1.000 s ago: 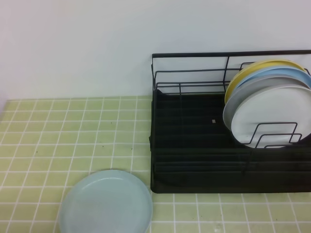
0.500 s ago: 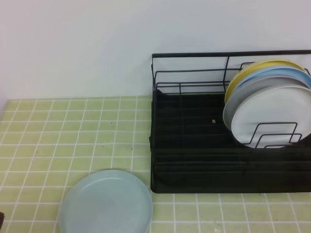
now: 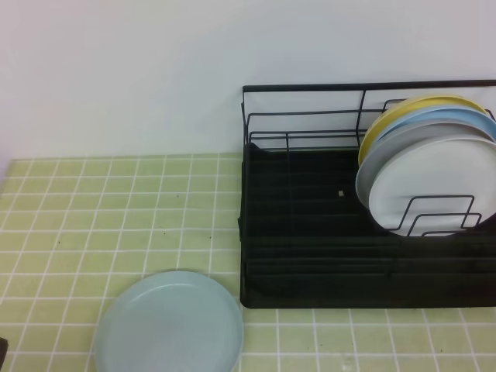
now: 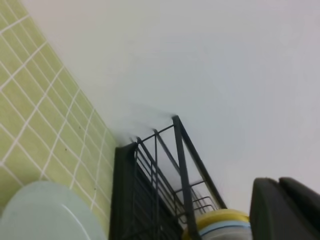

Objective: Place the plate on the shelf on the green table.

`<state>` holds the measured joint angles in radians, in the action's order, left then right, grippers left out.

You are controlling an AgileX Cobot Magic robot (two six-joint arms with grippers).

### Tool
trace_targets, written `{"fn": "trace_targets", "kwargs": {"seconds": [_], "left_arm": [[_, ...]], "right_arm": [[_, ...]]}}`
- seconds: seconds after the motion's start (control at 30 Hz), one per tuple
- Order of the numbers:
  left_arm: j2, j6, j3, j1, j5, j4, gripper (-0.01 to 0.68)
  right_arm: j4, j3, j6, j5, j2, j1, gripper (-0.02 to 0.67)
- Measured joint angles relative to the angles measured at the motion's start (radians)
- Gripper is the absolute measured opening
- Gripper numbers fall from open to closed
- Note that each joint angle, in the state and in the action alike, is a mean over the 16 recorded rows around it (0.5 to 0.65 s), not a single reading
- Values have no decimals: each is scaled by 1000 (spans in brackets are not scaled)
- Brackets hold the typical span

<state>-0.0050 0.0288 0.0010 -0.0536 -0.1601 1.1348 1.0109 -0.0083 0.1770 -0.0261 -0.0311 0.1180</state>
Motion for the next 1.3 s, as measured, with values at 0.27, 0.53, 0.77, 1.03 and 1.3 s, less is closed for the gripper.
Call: {"fn": "trace_targets", "kwargs": {"seconds": [0.27,0.53,0.77,1.03,1.3], "left_arm": [[0,-255,-41,0,-63,7,-2],[33,-502,-130,0,-156,-18,-2],[137,-592,-212,0,-239,-51,-2],[334,-628,-303,0,-317,-137,-2],[578,-572,-396,0,-355,-266,-2]], "right_arm": [[8,-75,296,-155,2,0,-2],[4,-173,583,-342,22,0,-2],[-3,-226,639,-451,106,0,-2],[-45,-328,657,-508,277,-7,-2],[-182,-493,635,-620,465,-49,-2]]}}
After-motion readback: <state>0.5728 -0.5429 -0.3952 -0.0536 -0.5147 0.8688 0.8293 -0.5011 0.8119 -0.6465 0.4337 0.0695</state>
